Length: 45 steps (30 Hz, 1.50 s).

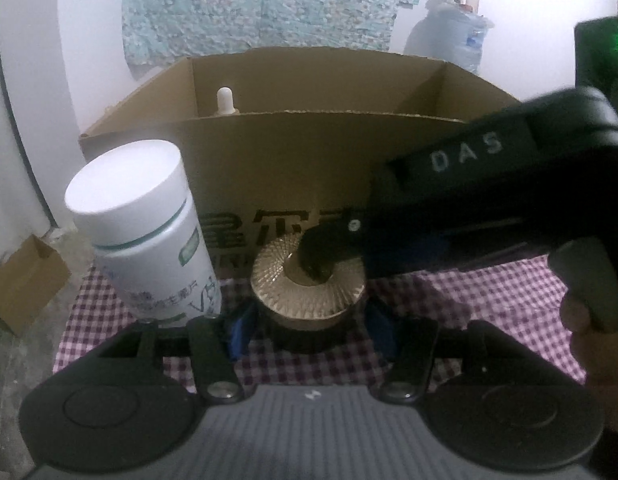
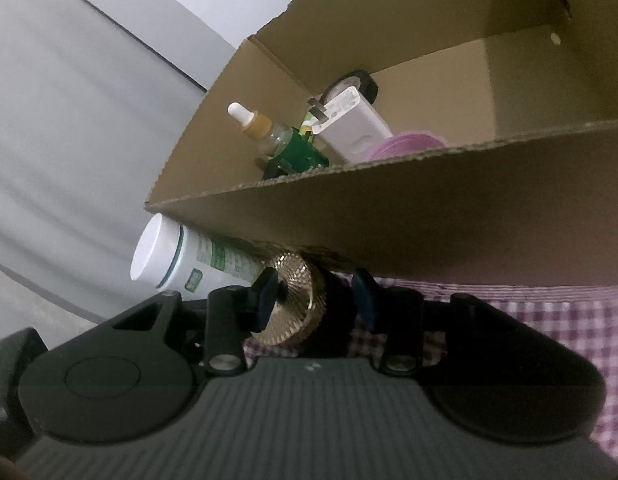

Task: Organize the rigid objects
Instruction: 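Grasp the gold-lidded jar with the right gripper and lift it, then carry the gold-lidded jar into the box and open the right gripper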

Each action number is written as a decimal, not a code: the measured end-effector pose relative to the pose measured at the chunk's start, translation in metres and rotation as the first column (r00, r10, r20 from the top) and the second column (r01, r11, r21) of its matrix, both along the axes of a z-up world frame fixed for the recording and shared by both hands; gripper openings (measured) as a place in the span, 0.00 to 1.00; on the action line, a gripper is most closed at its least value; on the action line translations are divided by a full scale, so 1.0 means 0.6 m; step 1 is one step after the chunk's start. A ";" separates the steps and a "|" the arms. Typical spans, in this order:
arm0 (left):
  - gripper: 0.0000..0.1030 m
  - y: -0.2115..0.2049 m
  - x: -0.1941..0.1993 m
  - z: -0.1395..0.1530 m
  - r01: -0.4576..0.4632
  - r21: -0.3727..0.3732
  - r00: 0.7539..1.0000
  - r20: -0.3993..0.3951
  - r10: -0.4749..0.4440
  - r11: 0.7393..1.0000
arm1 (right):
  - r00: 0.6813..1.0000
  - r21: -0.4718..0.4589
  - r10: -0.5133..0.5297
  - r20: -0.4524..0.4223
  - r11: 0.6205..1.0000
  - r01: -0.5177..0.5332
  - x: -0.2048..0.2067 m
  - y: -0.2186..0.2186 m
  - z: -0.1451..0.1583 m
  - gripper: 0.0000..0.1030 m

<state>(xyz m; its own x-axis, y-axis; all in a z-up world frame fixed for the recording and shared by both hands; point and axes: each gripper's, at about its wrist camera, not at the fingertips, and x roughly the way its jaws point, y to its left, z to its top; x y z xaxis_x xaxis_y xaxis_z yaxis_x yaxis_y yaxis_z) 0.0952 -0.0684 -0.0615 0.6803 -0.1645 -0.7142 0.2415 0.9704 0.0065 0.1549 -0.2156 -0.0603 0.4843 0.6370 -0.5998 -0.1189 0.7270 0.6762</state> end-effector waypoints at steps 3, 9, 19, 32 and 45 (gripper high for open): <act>0.55 -0.004 0.013 -0.010 -0.013 0.006 1.000 0.001 0.013 1.000 | 1.000 0.019 0.004 -0.007 1.000 -0.004 0.005 0.004 -0.004 0.39; 0.55 -0.005 0.009 -0.001 -0.025 -0.005 1.000 -0.002 0.025 1.000 | 1.000 0.005 0.006 -0.001 1.000 -0.006 0.001 0.011 0.000 0.38; 0.55 -0.012 -0.029 0.029 -0.003 -0.024 1.000 -0.004 0.003 1.000 | 1.000 -0.017 -0.014 0.003 1.000 0.014 -0.037 0.005 0.025 0.38; 0.55 -0.033 -0.007 0.193 0.036 -0.060 0.991 0.131 -0.028 0.998 | 0.975 -0.050 -0.014 0.220 0.998 0.026 -0.048 -0.017 0.203 0.39; 0.55 -0.090 0.246 0.178 0.012 -0.071 1.000 -0.023 -0.014 0.997 | 0.995 -0.113 -0.032 0.096 0.993 0.043 0.200 -0.079 0.220 0.40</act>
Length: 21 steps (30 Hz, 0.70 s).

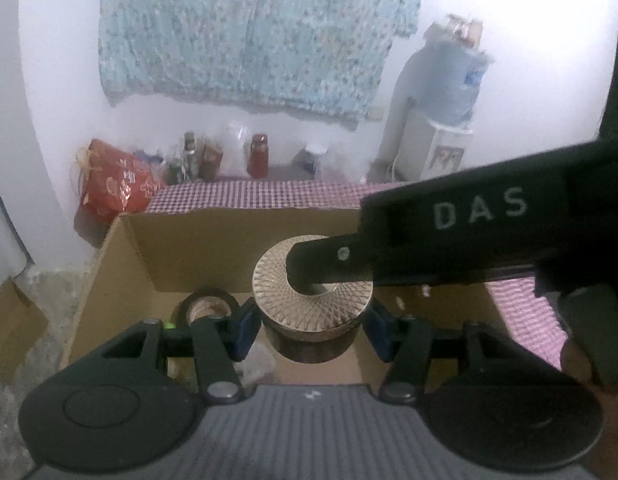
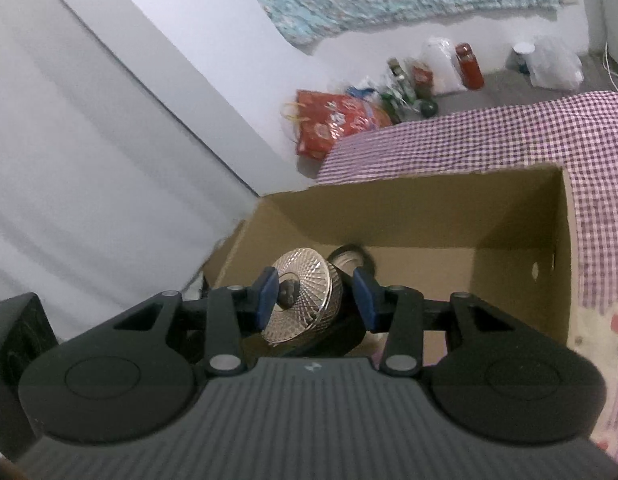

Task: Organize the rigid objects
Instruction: 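Carry the gold-lidded jar into the box and open the right gripper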

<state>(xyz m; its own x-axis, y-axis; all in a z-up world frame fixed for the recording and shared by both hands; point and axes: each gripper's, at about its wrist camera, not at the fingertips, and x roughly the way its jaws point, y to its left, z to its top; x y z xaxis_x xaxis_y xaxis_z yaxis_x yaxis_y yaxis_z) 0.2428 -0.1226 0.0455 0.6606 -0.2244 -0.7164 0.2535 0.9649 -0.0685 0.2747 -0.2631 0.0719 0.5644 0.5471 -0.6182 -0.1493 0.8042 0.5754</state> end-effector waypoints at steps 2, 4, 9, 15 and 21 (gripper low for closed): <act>0.55 -0.001 0.032 -0.019 -0.015 0.007 0.999 -0.037 0.015 1.000 | 1.000 -0.021 0.007 -0.022 1.000 -0.007 0.035 0.001 -0.015 0.40; 0.55 0.003 0.056 -0.040 -0.035 0.011 0.996 -0.081 0.036 0.999 | 0.998 -0.030 0.008 -0.057 0.999 -0.010 0.068 0.002 -0.035 0.41; 0.55 0.005 0.102 -0.079 -0.061 0.025 0.979 -0.193 0.065 0.998 | 0.986 -0.046 0.027 -0.164 0.998 -0.035 0.131 0.007 -0.087 0.42; 0.55 0.012 0.122 -0.085 -0.051 0.025 0.961 -0.271 0.056 0.998 | 0.975 -0.036 0.041 -0.220 0.998 -0.050 0.150 0.010 -0.114 0.42; 0.56 0.019 0.144 -0.106 -0.046 0.018 0.924 -0.380 0.050 0.999 | 0.960 -0.040 0.040 -0.277 0.998 -0.053 0.165 0.012 -0.143 0.41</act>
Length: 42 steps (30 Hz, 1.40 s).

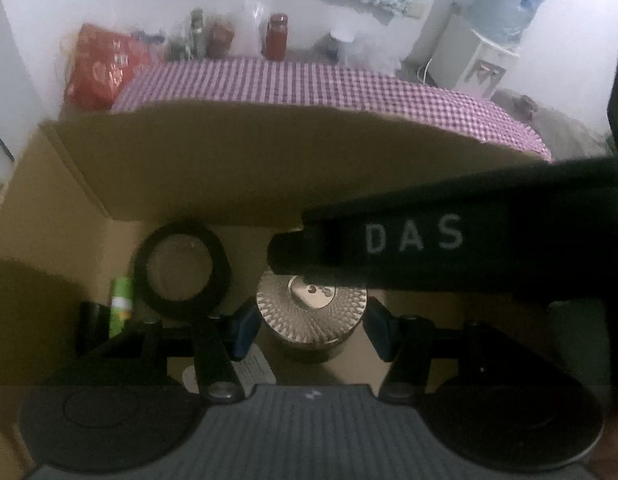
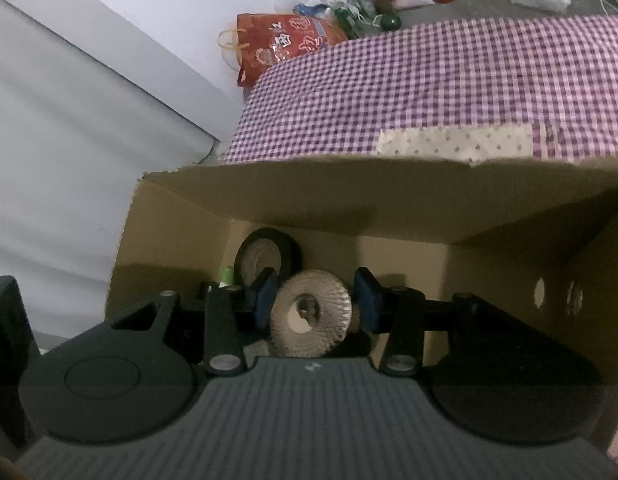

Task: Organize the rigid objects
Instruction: 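Carry the gold-lidded jar into the box and open the right gripper, then move the right tool back to the white pill bottle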

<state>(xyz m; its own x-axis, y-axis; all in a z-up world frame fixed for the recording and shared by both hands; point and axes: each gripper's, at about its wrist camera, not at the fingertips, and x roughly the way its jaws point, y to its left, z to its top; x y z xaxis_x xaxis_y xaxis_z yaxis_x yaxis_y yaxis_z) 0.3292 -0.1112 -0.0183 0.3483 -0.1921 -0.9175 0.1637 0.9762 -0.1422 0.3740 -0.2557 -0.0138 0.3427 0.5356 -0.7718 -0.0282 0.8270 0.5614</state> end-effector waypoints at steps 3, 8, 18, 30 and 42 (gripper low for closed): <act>0.57 0.010 -0.001 0.002 -0.006 -0.033 1.000 0.001 0.006 0.999 | 1.000 0.000 -0.005 0.007 1.000 0.005 0.001 0.000 -0.001 0.41; 0.70 0.018 -0.029 0.037 0.008 -0.050 0.991 0.132 -0.001 0.999 | 0.996 0.013 -0.027 0.079 1.000 0.026 -0.018 -0.008 0.030 0.41; 0.76 0.045 -0.176 0.165 0.042 -0.153 0.939 0.343 0.013 0.987 | 0.937 0.039 -0.034 0.349 0.999 0.022 -0.191 -0.044 0.199 0.60; 0.81 0.132 -0.417 0.192 0.009 -0.103 0.885 0.465 0.040 0.995 | 0.895 -0.055 -0.006 0.447 0.998 0.034 -0.440 -0.029 0.208 0.99; 0.81 0.183 -0.449 0.084 -0.108 0.022 0.901 0.425 0.089 0.994 | 0.881 -0.425 0.144 0.451 0.903 0.070 -0.487 0.153 0.119 0.99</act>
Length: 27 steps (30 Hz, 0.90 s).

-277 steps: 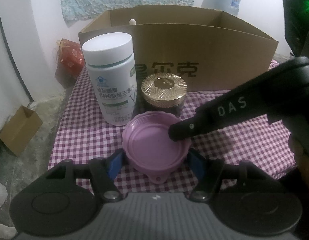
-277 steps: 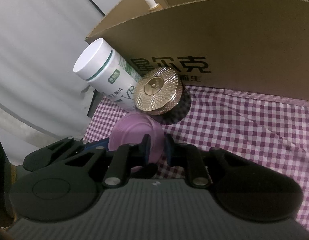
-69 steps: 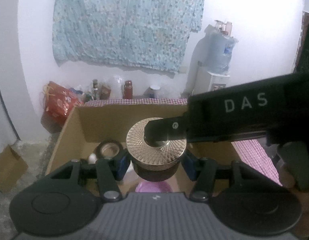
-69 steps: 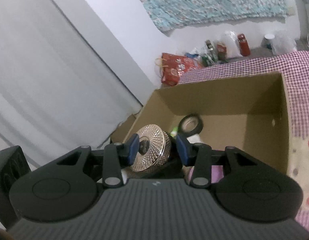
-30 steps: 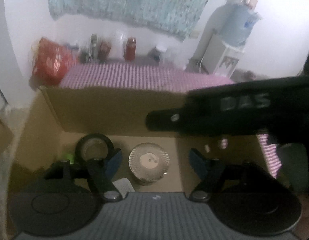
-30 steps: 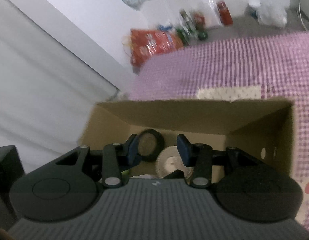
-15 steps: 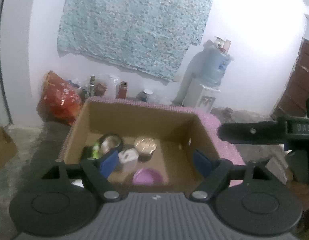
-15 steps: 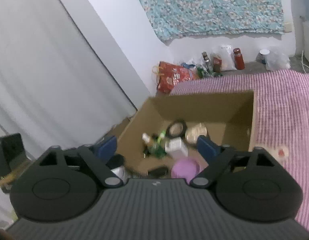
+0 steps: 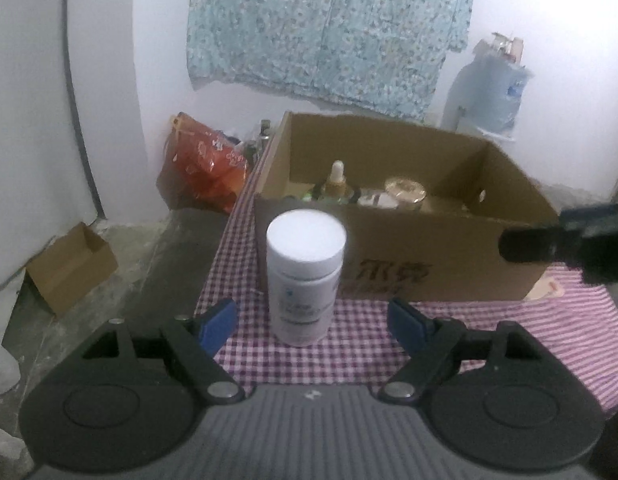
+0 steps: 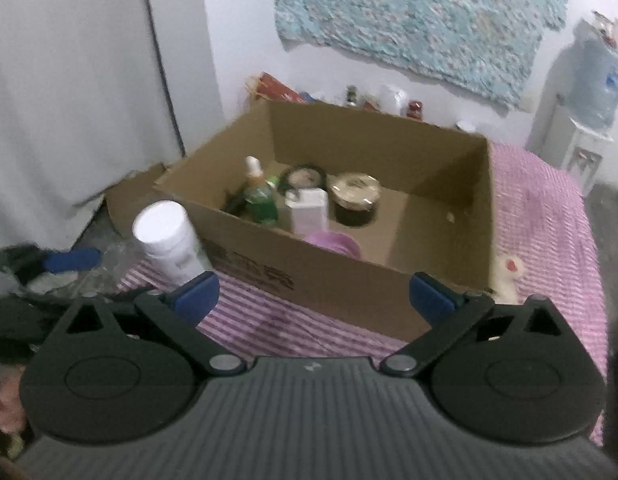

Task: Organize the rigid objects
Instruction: 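Move the right tool back to the white pill bottle, then grasp the white pill bottle by its cap with the right gripper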

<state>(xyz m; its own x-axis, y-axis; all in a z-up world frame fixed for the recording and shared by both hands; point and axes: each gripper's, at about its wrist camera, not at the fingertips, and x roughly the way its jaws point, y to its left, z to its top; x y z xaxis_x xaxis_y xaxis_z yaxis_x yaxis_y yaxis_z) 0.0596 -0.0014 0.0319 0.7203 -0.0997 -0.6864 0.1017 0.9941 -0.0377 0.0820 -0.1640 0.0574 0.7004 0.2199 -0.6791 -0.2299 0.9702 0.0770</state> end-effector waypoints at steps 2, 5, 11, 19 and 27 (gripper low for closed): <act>0.81 0.002 0.010 -0.008 -0.004 -0.003 1.000 0.015 0.004 1.000 | 1.000 0.051 0.020 0.008 0.998 -0.021 0.011 0.013 0.002 0.99; 0.80 0.010 0.014 -0.021 -0.002 -0.007 0.999 0.036 0.002 1.000 | 0.995 0.210 0.095 -0.011 0.974 -0.091 0.032 0.028 0.002 0.99; 0.73 0.019 0.041 -0.042 0.004 -0.034 0.999 0.039 -0.003 0.999 | 0.982 0.467 0.157 -0.107 0.879 -0.090 0.096 0.053 -0.037 0.99; 0.58 0.011 0.069 -0.052 0.014 -0.047 1.000 0.007 -0.014 0.999 | 0.966 0.561 0.177 -0.190 0.827 -0.041 0.147 0.079 -0.084 0.84; 0.53 0.003 0.076 -0.052 -0.002 -0.037 1.000 -0.003 0.002 0.999 | 0.954 0.583 0.180 -0.239 0.812 -0.007 0.168 0.085 -0.111 0.49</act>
